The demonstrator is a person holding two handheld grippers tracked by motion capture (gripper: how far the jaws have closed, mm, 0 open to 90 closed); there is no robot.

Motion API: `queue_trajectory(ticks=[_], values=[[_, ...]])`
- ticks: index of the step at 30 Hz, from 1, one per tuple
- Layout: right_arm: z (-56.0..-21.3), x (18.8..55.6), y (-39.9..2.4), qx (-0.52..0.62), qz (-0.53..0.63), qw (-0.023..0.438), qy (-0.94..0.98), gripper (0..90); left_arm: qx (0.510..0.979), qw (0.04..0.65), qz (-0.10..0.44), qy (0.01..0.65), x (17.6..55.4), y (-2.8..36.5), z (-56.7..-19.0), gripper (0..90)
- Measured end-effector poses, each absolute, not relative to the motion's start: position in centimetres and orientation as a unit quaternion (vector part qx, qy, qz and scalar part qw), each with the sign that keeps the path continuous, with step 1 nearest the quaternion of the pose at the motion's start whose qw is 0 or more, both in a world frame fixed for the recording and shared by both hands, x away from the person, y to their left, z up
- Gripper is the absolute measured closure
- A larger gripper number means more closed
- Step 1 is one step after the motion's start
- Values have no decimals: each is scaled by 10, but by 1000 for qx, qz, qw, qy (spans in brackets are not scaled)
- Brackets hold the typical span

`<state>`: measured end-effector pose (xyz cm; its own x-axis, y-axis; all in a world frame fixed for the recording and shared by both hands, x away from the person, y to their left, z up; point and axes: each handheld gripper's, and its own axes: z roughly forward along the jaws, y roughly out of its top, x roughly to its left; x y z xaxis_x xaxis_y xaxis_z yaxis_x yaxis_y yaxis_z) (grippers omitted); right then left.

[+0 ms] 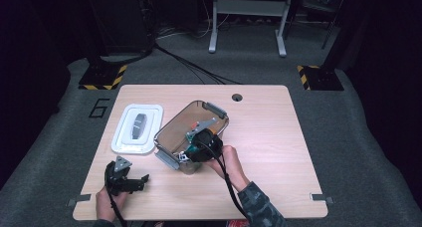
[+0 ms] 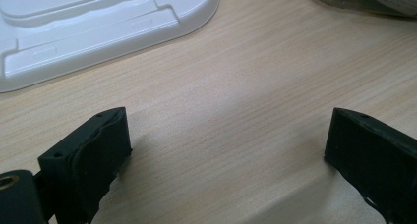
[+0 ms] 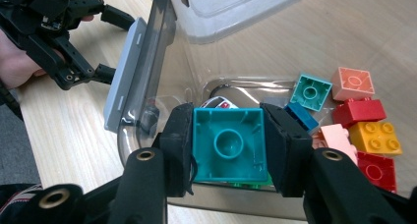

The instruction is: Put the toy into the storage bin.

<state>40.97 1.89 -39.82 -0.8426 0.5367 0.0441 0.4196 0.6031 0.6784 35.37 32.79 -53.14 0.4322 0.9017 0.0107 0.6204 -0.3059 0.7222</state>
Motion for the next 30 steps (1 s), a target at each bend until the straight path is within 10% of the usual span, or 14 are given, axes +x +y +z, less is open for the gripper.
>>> queue_trajectory(ticks=[14,30], values=[[-387,408,-7,287,392,92,869,243,780,331,214,487,354,328,-532,33],[-396,408,-73,347,396,142,838,117,780,330,214,487,354,328,-531,33]])
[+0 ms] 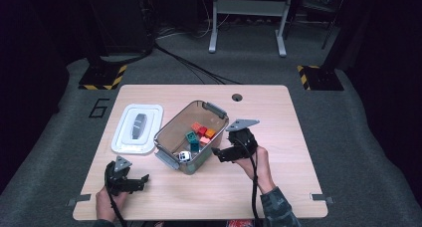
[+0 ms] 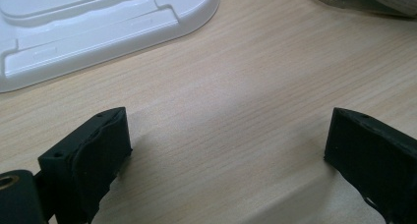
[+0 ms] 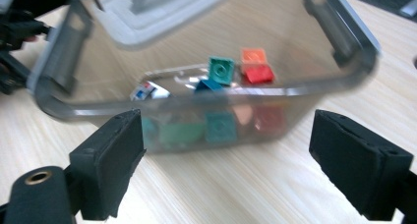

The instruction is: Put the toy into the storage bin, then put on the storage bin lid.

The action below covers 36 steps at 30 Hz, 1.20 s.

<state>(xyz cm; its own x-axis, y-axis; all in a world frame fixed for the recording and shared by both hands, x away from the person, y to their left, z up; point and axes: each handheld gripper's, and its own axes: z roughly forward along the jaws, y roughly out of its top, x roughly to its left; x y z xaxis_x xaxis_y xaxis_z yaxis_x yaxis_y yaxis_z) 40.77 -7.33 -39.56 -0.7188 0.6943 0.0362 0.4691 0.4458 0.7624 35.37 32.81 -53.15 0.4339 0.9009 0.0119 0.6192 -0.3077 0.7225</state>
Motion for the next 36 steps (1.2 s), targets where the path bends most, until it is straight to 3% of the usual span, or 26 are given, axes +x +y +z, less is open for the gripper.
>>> queue_trajectory(ticks=[21,36], values=[[-472,416,-131,438,349,135,817,48,780,331,214,487,354,328,-532,33],[-511,427,-147,476,317,164,804,41,781,329,211,487,354,328,-531,33]])
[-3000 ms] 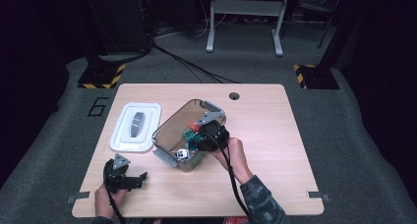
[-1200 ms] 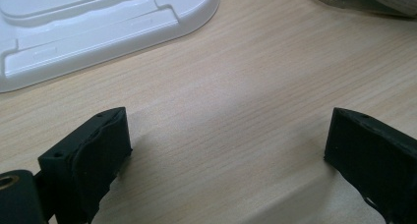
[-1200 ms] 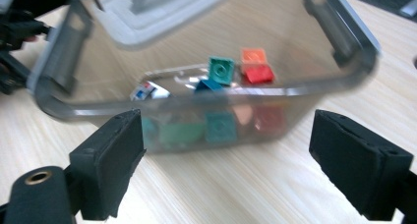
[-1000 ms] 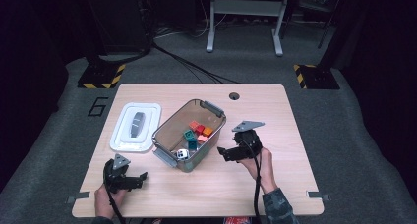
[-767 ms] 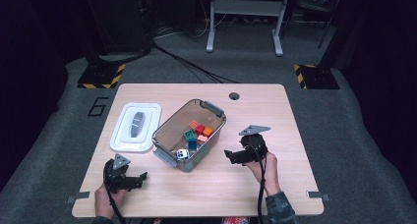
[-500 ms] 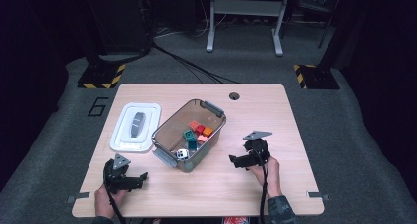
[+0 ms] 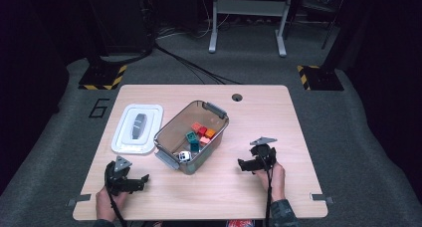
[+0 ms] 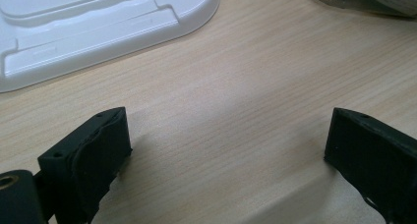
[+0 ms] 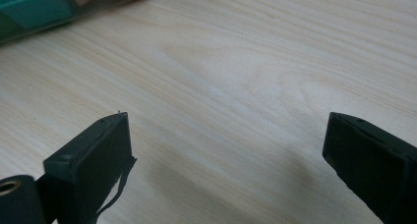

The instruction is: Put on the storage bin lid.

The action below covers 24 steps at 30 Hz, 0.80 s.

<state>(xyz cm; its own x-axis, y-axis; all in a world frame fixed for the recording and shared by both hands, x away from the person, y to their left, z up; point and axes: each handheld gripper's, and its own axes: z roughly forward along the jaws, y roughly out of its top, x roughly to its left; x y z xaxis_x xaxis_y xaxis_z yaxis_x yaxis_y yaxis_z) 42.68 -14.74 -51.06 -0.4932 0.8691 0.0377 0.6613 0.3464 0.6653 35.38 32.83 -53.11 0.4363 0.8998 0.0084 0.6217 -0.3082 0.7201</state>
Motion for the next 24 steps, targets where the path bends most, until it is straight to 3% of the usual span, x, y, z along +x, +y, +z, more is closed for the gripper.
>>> queue_trajectory(ticks=[4,24], values=[[-522,431,-147,471,312,167,808,0,781,329,212,486,354,328,-531,33],[-529,430,-150,454,334,192,803,0,778,319,207,500,358,328,-528,51]])
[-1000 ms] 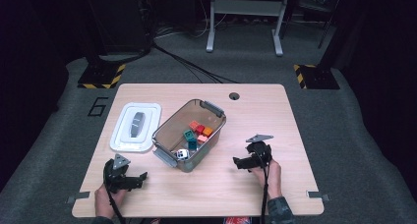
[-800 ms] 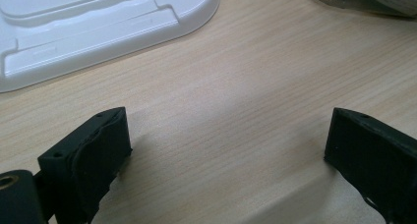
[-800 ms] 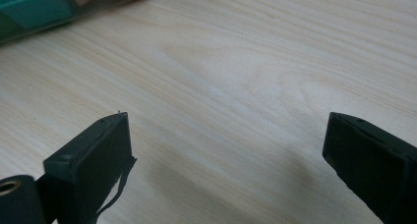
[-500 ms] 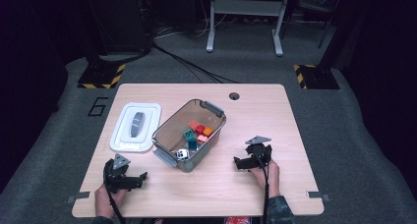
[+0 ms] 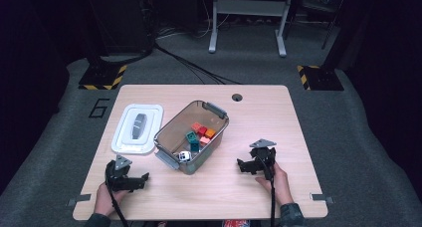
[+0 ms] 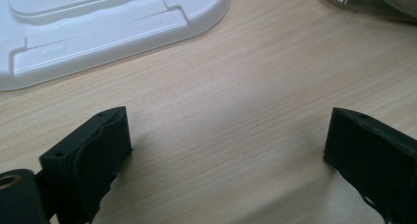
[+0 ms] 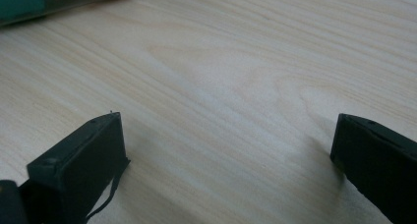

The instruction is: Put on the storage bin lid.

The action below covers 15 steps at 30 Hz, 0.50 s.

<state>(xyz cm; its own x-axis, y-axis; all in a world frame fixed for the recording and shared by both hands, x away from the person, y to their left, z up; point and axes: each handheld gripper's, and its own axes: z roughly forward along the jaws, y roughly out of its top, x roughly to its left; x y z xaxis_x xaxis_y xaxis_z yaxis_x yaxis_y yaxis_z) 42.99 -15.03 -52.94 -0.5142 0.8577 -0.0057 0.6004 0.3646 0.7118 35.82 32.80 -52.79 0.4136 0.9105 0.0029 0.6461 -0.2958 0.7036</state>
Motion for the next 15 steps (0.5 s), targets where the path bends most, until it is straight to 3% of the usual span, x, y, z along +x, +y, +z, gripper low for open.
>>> queue_trajectory(ticks=[2,15], values=[[-529,430,-151,453,334,193,804,0,783,313,208,496,359,333,-525,99],[-529,437,-151,432,342,175,816,0,753,338,207,525,379,356,-500,64]])
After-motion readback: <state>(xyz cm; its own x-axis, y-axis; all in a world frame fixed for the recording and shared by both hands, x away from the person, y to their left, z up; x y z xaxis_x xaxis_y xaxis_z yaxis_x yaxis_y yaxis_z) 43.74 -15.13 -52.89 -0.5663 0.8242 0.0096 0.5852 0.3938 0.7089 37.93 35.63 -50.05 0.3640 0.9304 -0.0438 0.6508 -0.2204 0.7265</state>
